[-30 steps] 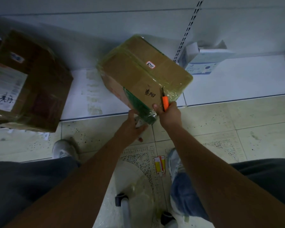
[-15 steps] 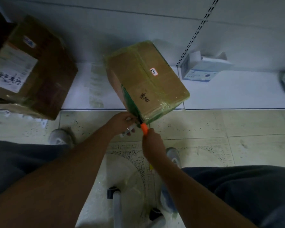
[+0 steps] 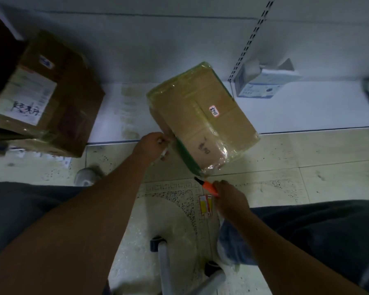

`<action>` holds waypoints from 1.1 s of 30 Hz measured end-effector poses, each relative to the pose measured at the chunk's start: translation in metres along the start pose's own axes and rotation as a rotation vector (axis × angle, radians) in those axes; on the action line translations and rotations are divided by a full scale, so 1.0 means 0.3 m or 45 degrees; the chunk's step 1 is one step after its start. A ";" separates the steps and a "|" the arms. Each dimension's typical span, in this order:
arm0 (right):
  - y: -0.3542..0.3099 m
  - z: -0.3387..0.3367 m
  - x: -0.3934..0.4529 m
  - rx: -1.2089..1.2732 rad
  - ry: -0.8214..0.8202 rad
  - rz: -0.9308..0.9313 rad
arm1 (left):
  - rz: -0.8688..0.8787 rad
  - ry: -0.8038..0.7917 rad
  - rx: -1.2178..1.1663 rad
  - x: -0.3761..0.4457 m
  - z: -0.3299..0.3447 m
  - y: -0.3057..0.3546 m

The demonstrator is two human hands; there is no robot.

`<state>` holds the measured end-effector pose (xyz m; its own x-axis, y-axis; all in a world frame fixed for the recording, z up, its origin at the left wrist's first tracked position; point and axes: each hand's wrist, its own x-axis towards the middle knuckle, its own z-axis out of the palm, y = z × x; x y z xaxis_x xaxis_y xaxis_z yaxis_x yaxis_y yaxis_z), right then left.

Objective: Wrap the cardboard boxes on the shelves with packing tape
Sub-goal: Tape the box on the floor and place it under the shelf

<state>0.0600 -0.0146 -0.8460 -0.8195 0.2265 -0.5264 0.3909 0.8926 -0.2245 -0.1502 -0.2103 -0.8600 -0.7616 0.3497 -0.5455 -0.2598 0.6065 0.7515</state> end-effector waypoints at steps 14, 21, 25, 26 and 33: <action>-0.150 -0.106 0.096 0.220 0.524 -0.089 | -0.078 0.167 0.073 -0.063 0.022 0.066; -0.104 -0.173 0.246 -0.137 0.403 -0.136 | -0.202 0.248 0.030 -0.091 -0.043 0.021; -0.044 -0.409 0.322 -0.498 0.231 -0.215 | -0.140 0.323 -0.096 -0.112 -0.089 0.060; -0.025 -0.463 0.329 -0.600 0.215 -0.195 | -0.129 0.357 -0.145 -0.117 -0.098 0.074; -0.032 -0.556 0.292 -0.232 0.330 0.308 | 0.021 0.412 -0.011 -0.163 -0.213 0.266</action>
<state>-0.0853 0.0616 -0.7532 -0.8004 0.5088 -0.3170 0.5239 0.8507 0.0424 -0.1715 -0.2247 -0.7497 -0.9147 0.1133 -0.3879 -0.2498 0.5959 0.7632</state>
